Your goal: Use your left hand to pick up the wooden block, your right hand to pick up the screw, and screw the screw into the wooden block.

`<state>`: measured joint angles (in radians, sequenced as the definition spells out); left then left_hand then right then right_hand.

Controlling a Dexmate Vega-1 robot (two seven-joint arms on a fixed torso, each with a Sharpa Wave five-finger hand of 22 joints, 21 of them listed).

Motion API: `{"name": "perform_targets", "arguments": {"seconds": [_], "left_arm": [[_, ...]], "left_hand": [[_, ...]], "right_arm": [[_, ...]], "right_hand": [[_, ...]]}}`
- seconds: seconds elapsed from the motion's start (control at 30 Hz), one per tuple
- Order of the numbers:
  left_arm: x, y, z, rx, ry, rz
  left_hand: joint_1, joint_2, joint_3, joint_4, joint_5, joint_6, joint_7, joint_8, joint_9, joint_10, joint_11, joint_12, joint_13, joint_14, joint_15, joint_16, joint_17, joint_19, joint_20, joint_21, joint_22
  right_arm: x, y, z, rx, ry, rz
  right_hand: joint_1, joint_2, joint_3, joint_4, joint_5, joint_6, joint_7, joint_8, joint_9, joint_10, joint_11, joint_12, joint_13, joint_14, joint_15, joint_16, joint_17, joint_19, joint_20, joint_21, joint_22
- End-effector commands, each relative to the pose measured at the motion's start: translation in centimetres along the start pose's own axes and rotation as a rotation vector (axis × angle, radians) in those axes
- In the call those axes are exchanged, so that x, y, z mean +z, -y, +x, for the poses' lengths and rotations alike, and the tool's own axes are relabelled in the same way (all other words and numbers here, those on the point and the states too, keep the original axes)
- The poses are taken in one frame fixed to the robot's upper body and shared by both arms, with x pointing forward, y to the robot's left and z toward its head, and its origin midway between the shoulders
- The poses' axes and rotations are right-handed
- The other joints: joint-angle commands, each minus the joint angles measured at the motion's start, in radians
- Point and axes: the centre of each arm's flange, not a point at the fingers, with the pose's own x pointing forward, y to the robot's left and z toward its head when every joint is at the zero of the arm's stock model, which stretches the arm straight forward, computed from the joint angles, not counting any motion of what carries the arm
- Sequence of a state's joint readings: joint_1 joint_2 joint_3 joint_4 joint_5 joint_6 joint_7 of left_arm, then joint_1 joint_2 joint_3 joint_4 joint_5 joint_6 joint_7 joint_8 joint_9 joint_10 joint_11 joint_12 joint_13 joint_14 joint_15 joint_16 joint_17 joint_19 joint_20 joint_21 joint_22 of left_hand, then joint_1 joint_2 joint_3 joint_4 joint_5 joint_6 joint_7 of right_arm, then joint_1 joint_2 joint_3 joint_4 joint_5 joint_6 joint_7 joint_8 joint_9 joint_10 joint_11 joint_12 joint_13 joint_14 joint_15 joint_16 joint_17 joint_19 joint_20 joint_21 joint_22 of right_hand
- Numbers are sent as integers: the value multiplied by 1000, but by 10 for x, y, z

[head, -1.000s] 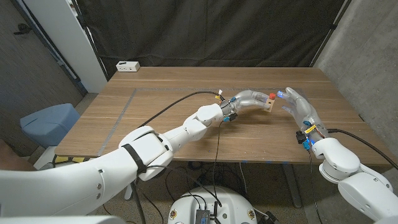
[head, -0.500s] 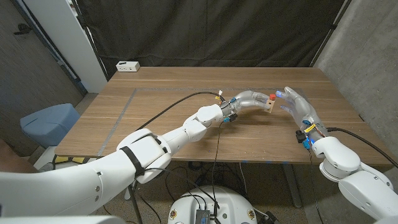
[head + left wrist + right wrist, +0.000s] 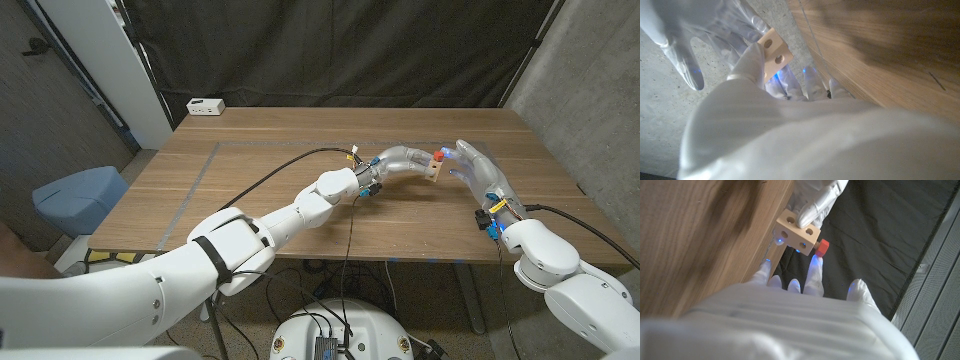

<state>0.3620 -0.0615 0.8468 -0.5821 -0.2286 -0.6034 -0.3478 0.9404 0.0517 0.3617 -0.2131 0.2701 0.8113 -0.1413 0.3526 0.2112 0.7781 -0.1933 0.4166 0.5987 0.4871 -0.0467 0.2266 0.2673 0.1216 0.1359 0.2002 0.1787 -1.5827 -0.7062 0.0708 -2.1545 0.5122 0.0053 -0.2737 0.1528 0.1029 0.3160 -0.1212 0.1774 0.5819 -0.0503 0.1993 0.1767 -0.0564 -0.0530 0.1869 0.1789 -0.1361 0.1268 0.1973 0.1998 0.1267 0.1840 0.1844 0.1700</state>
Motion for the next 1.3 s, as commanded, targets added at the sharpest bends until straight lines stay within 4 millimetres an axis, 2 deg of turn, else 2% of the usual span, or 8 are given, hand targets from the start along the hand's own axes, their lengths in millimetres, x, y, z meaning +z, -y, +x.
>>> {"name": "perform_targets", "arguments": {"seconds": [0.03, 1.3], "left_arm": [[0, 1, 1, -2, -4, -2], [-1, 1, 0, -7, -4, -5]], "left_hand": [[-61, 75, 61, 60, 4, 75, 17, 24, 5, 12, 1, 25, 3, 7, -62, -3, 2, 6, 1, 5, 4], [-66, 77, 64, 61, 4, 76, 19, 24, 5, 14, 2, 27, 4, 7, -60, -4, 1, 6, 0, 6, 4]], "right_arm": [[-1, 0, 0, -6, 2, 3], [-1, -1, -9, -23, -14, -1]], "right_hand": [[0, 3, 4, 4, 2, 29, 6, 9, 3, 15, -7, 8, 4, 3, -9, 7, 2, -2, -5, 4, 1], [7, 9, 12, 0, 2, 124, 25, 20, 4, 78, -20, 20, 3, 37, -14, 18, -2, 22, -10, 11, 1]]}}
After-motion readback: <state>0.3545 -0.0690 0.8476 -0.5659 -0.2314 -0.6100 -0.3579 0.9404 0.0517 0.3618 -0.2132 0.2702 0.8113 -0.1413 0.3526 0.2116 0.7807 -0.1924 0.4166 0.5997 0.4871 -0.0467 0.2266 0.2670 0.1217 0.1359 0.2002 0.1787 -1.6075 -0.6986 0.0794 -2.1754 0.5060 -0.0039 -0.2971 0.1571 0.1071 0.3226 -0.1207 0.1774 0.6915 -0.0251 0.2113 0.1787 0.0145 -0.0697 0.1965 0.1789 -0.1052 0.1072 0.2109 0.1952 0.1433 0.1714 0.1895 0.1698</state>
